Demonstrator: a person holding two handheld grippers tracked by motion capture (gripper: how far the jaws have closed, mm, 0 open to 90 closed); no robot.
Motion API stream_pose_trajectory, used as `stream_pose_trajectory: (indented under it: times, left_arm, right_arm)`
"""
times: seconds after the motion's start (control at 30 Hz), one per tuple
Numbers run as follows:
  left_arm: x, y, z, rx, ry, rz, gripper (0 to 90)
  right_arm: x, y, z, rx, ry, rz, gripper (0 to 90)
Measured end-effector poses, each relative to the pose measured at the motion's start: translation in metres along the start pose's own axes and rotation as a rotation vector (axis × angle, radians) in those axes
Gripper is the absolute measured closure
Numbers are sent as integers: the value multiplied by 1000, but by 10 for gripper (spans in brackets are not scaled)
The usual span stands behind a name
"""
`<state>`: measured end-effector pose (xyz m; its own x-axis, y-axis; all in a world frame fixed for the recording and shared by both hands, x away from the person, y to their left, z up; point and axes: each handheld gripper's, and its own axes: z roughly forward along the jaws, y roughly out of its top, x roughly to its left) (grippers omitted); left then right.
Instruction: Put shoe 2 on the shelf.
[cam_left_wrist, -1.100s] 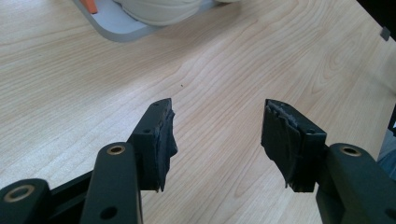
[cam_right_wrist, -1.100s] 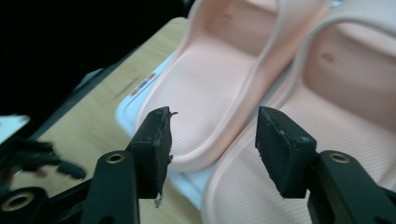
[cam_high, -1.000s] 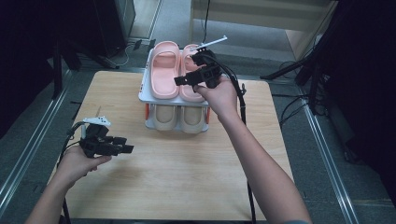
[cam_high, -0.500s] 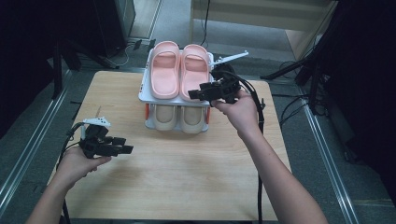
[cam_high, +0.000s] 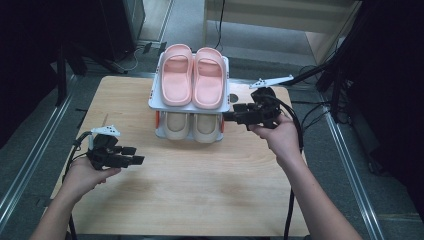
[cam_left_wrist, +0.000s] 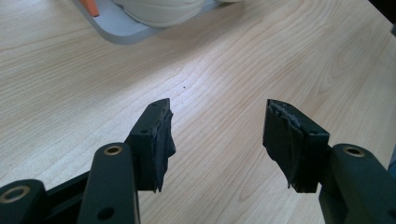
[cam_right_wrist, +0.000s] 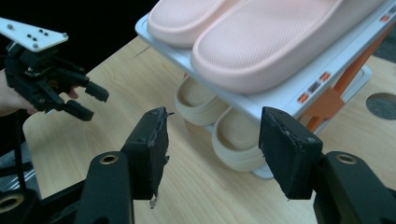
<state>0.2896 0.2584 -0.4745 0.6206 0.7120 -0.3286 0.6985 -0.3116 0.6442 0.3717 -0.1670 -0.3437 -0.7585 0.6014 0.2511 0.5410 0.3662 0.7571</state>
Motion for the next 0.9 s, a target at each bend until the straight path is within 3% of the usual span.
stream_pose_trajectory:
  times: [0.17, 0.3, 0.5, 0.77, 0.9]
  left_arm:
    - [0, -1, 2, 7, 1, 0, 420]
    - [-2, -1, 3, -1, -3, 8, 419]
    - [-5, 1, 4, -6, 0, 21, 419]
    - [-7, 1, 6, 3, 4, 26, 418]
    - [-8, 1, 8, 7, 5, 26, 418]
  right_arm:
    - [-2, -21, -3, 7, 1, 2, 420]
    - [-1, -38, -2, 14, -24, -36, 420]
    - [1, -61, 3, 32, 0, -39, 418]
    - [1, -83, 11, 39, -3, -77, 408]
    - [-1, -93, 16, 48, 4, -69, 407]
